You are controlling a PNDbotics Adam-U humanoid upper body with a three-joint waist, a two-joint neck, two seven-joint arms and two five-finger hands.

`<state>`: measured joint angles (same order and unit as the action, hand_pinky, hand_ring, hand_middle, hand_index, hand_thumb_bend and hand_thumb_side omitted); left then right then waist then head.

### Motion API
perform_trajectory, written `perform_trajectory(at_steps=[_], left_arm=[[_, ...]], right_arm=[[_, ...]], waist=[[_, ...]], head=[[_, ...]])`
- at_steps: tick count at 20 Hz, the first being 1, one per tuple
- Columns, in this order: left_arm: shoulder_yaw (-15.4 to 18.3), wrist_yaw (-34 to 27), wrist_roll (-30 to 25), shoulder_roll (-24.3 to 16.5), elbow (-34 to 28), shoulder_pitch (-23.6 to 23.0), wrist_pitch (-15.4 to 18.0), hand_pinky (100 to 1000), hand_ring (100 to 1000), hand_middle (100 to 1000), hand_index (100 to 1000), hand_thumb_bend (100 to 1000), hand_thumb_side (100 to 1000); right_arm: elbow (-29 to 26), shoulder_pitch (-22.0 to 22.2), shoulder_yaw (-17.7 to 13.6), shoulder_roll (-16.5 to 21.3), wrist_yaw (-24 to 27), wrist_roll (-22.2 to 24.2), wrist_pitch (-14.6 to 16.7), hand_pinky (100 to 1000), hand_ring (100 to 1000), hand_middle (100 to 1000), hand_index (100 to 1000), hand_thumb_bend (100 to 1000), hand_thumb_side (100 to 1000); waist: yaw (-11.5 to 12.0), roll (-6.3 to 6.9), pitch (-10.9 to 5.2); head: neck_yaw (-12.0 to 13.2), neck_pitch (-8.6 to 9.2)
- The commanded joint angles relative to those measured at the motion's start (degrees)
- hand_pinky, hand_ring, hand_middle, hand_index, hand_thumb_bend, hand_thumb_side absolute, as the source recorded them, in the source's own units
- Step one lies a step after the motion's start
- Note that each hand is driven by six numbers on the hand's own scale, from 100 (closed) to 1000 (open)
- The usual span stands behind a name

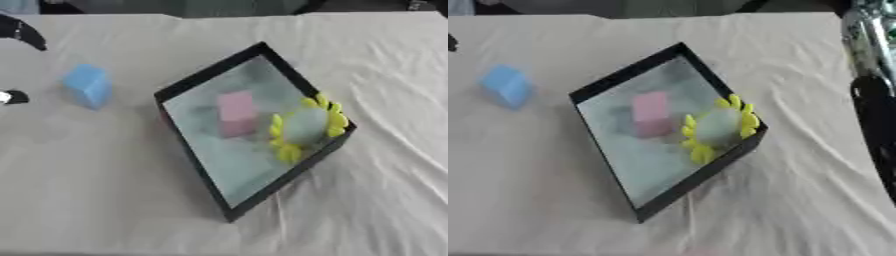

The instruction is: Pick up objects on the table and place them in the box.

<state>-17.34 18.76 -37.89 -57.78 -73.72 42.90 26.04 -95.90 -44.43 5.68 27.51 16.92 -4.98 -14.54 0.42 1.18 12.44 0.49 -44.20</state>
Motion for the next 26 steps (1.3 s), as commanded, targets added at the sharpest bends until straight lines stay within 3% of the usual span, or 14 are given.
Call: perform_trajectory(at_steps=[1, 8, 12, 19, 26], left_arm=[[0.22, -0.92, -4.16, -0.57, -0.78, 2.46, 0.33, 893, 896, 870, 885, 529, 404], [1.41, 0.82, -13.02, 1.57, -0.22, 7.18, -0.51, 897, 912, 878, 894, 578, 417], [0.59, 4.18, -14.02, 2.55, 2.03, 8.06, -0.04, 897, 921, 871, 896, 609, 349], [-1.60, 13.58, -14.08, 4.66, 6.12, 8.71, 4.75, 897, 933, 877, 903, 666, 302], [-2.12, 16.46, -14.08, 6.00, 7.88, 9.04, 8.79, 897, 935, 871, 902, 685, 266]], right_arm=[[-1.04, -1.22, -0.50, 1.24, -0.08, -0.29, -0.10, 876, 721, 609, 830, 116, 233], [-0.99, -1.22, -0.51, 1.23, 0.05, -0.53, -0.25, 874, 718, 605, 829, 118, 239], [-0.77, -1.11, -0.44, 0.92, -0.09, -0.55, -0.43, 873, 715, 603, 828, 118, 248], [-0.73, -1.26, -0.27, 0.46, -0.51, -0.64, -0.61, 872, 713, 601, 827, 114, 253], [-0.53, -1.10, -0.19, -0.07, -1.04, -0.76, -0.81, 877, 711, 599, 826, 114, 261]], waist=[[-0.21, 0.17, -0.72], [-0.72, 0.52, -0.30], [-1.00, 0.82, 0.01], [-1.44, 0.96, 0.50], [-1.77, 1.10, 0.97]], head=[[0.10, 0.08], [0.35, 0.08], [0.77, 0.08], [1.57, 0.08], [2.03, 0.08]])
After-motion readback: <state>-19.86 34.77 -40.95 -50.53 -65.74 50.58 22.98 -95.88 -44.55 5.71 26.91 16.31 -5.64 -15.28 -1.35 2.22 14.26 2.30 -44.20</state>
